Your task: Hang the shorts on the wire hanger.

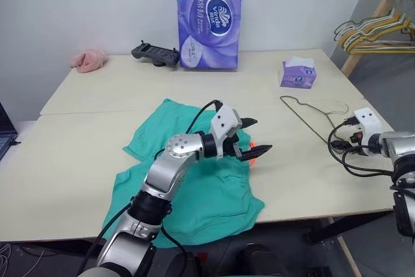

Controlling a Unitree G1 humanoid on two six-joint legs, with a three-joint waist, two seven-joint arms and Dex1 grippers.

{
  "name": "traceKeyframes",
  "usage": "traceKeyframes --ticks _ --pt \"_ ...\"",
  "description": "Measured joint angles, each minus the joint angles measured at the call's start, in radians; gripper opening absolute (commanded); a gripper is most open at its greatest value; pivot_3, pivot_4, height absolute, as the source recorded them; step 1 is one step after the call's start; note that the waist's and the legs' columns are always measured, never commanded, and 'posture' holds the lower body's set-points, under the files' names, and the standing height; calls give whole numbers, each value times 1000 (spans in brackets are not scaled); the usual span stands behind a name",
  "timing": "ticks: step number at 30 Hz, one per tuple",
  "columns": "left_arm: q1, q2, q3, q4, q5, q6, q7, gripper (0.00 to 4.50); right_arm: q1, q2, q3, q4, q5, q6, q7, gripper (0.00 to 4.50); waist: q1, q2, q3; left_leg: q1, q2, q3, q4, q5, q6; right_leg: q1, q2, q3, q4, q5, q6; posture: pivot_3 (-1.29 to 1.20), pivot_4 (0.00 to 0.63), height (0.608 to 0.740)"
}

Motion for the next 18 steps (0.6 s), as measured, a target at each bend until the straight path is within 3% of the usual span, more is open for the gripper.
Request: traceKeyframes --ticks 4,6,9,16,18 --pt "0 7 7 -10 -1 9 0 4272 -25 4 -39 73 4 -6 6 3867 0 0 0 0 0 0 0 0 0 0 0 0 0 0 0 105 42 740" --pt "0 9 12 -10 -1 11 0 4291 -36 6 -50 96 4 3 18 3504 1 1 -1 0 0 0 0 0 0 0 0 0 0 0 0 109 39 740" --pt "0 10 13 -13 -1 14 2 4291 -39 11 -63 105 2 2 23 2649 2 1 -1 0 0 0 0 0 0 0 0 0 0 0 0 112 33 740" --pt "0 12 13 -29 -1 19 3 4291 -39 20 -69 115 -7 -19 23 200 5 1 -4 0 0 0 0 0 0 0 0 1 0 0 0 122 28 740" --pt "0 16 13 -29 -1 20 3 4291 -40 25 -67 115 -14 -31 26 24 5 1 -5 0 0 0 0 0 0 0 0 1 0 0 1 121 28 740"
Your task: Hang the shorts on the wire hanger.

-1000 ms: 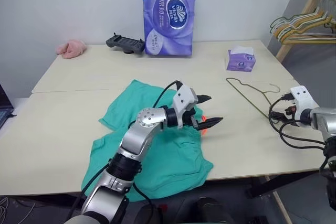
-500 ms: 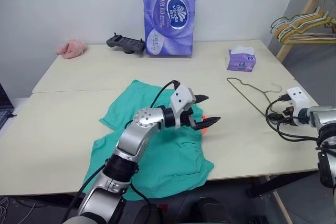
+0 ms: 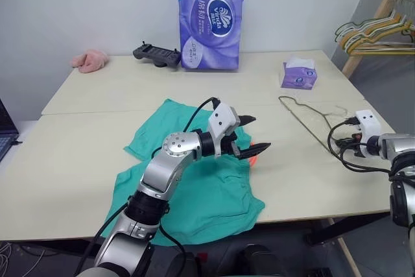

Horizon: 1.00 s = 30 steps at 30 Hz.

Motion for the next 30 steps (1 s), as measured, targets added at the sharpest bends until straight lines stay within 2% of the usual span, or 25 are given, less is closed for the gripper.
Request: traceKeyframes --ticks 9,16,19,22,25,30 --pt "0 25 10 0 1 -5 11 4291 3 0 24 2 -57 -90 -30 24 5 1 -3 0 0 1 0 0 0 0 0 1 0 0 0 116 30 740" --pt "-128 77 179 114 -9 -18 53 4291 -31 -25 9 -60 -75 -332 -229 24 4 2 -2 -2 -1 2 0 0 0 -3 0 3 1 0 1 80 50 740" --pt "-192 77 200 215 0 -72 57 4291 -54 -52 30 -132 -123 -482 -328 24 5 2 -2 -2 0 2 0 0 0 -3 0 2 0 0 1 61 53 740" --pt "-266 80 200 333 1 -100 15 4291 -49 -74 89 -217 -213 -677 -391 24 4 2 -2 -3 -1 2 0 0 0 -4 0 3 -1 0 2 52 57 740" --pt "-325 87 201 382 -28 -89 -51 4291 -48 -79 130 -256 -263 -784 -400 24 -2 2 -2 -3 0 2 0 0 0 -4 0 3 -1 0 2 40 56 740" --pt "-474 196 217 586 -32 -110 -218 4291 -32 -151 196 -329 -378 -984 -440 24 -7 3 -2 -5 -1 3 0 0 0 -10 0 3 2 1 1 34 47 740"
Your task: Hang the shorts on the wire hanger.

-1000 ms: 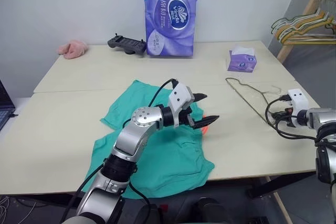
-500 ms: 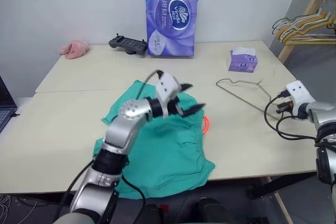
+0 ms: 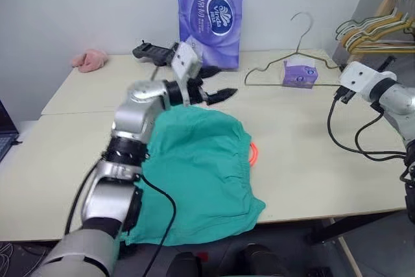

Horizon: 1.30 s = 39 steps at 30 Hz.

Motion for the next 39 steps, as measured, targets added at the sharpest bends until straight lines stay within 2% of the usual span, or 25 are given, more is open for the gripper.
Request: traceKeyframes --ticks 6,12,20,30,39 --pt "-59 8 -32 166 51 -78 -131 4291 0 -25 19 -104 -74 -142 -69 24 -3 0 0 -1 0 2 0 0 0 -2 0 2 0 1 -1 24 33 740" --pt "-71 -17 -60 337 125 -199 -171 4291 1 -21 28 -229 -114 -219 -95 24 -2 0 0 -2 0 1 0 0 0 -2 0 1 0 3 -4 12 20 740" --pt "-149 -55 -66 467 202 -331 -171 4291 2 24 30 -383 -114 -201 -62 24 -2 0 -1 -3 0 1 1 0 0 -3 0 1 0 3 -4 8 15 740" --pt "-153 -67 -118 544 314 -395 -182 4291 -12 56 28 -505 -96 -126 1 24 -3 0 -1 -3 0 1 1 0 0 -3 1 1 1 3 -4 -2 14 740" --pt "-153 -48 -135 580 371 -421 -158 1498 -12 61 28 -508 -96 -115 3 0 -2 0 -1 -3 0 2 1 0 0 -3 1 1 1 3 -3 11 21 740"
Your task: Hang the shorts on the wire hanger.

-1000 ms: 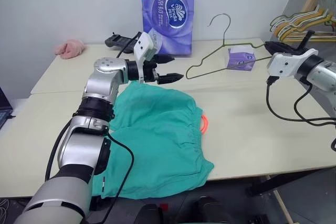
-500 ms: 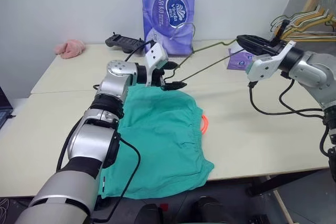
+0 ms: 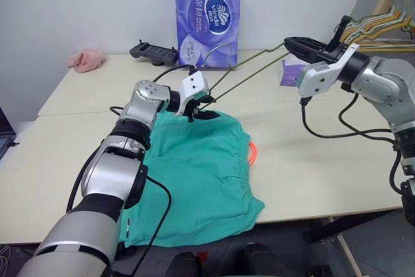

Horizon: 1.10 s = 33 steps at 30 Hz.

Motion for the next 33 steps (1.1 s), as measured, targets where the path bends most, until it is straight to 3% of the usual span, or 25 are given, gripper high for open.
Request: traceKeyframes --ticks 5,12,16,22,26,33 --pt "0 1 3 4 0 -1 4 11 -1 6 0 0 8 8 14 0 0 0 0 0 0 0 0 0 0 0 0 0 0 0 0 15 22 740" --pt "0 3 3 19 24 -19 52 11 12 27 -1 -36 33 95 87 0 0 0 0 0 0 0 0 0 0 0 0 0 1 0 0 17 20 740" --pt "0 6 -4 38 80 -68 134 0 78 52 -10 -76 122 235 190 1031 2 -1 -1 0 1 -1 1 0 0 0 0 0 1 0 0 10 23 740" --pt "-22 19 -50 76 188 -161 305 0 143 36 -15 -178 193 346 303 3175 2 -1 -1 0 0 -1 1 0 0 0 -1 0 1 1 1 4 24 740" --pt "-44 84 -131 105 320 -258 476 0 213 8 -38 -251 221 427 360 4477 2 -1 -1 1 1 -1 0 0 0 0 -1 -1 1 1 1 2 25 740" --pt "-83 106 -253 116 504 -370 699 0 225 31 -38 -314 204 567 382 4477 5 -1 -1 0 0 0 1 0 0 0 -1 0 1 2 3 3 24 740"
